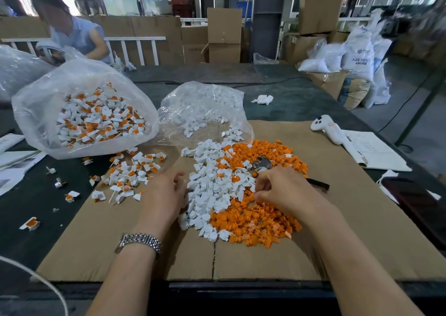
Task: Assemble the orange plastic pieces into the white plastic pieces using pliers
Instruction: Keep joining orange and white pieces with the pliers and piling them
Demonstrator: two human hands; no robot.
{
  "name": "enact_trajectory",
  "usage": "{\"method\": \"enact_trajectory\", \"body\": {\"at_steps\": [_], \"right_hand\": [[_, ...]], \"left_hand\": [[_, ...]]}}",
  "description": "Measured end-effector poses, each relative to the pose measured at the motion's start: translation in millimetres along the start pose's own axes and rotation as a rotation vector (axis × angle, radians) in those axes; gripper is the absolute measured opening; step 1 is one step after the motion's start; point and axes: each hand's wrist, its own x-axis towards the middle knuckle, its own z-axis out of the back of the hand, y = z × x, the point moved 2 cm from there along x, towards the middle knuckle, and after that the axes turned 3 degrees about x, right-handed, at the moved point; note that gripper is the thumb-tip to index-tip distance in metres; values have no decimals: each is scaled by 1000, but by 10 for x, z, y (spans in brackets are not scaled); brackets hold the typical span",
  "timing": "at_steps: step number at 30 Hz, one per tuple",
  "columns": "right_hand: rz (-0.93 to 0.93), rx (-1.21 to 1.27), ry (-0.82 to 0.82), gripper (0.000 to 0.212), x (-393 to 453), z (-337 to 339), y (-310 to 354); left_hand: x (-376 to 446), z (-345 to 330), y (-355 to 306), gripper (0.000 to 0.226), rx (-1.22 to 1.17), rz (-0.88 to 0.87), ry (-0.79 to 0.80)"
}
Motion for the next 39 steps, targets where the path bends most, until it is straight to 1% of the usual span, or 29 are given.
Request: {"method": "enact_trajectory", "body": {"at_steps": [2, 4, 6, 8, 12, 14, 16, 18, 20, 21, 23, 26, 28, 30, 32, 39], "right_hand": [[-6, -16, 27, 21, 1, -30, 26], [0, -62, -1, 18, 13, -61, 52], [13, -107, -37, 13, 24, -80, 67], [18, -133, -43, 13, 24, -91, 69], [11, -182, -18, 23, 4, -91, 38], [23, -225, -45, 20, -1, -96, 28], [35, -249, -107, 13, 21, -108, 17], [29, -143, -211, 11, 57, -83, 15], [31, 99, -292, 8, 76, -9, 56], [41, 256, -300, 6, 73, 27, 95], [82, 519, -271, 11, 47, 84, 191], [157, 750, -212, 9, -2, 126, 323], [196, 817, -152, 11, -23, 120, 379], [233, 794, -133, 14, -40, 103, 421], [256, 731, -159, 14, -49, 87, 468], [298, 512, -194, 11, -62, 40, 594]], "left_hand": [[-5, 23, -9, 21, -73, -1, -46], [-27, 40, -28, 18, -132, 13, -50], [-54, 58, -55, 17, -221, 71, -20], [-87, 74, -74, 15, -355, 134, 17], [-168, 117, -132, 14, -636, 204, 59], [-193, 127, -161, 13, -733, 232, 85], [-213, 118, -191, 13, -837, 268, 135], [-224, 101, -233, 15, -992, 313, 201], [-237, 80, -275, 21, -1216, 362, 256], [-248, 71, -291, 26, -1319, 388, 282], [-271, 53, -318, 31, -1453, 431, 331], [-312, 40, -348, 30, -1515, 445, 380], [-329, 36, -361, 27, -1501, 435, 388], [-343, 43, -378, 22, -1493, 420, 399], [-350, 52, -393, 19, -1489, 407, 408], [-363, 55, -415, 18, -1480, 396, 389]]}}
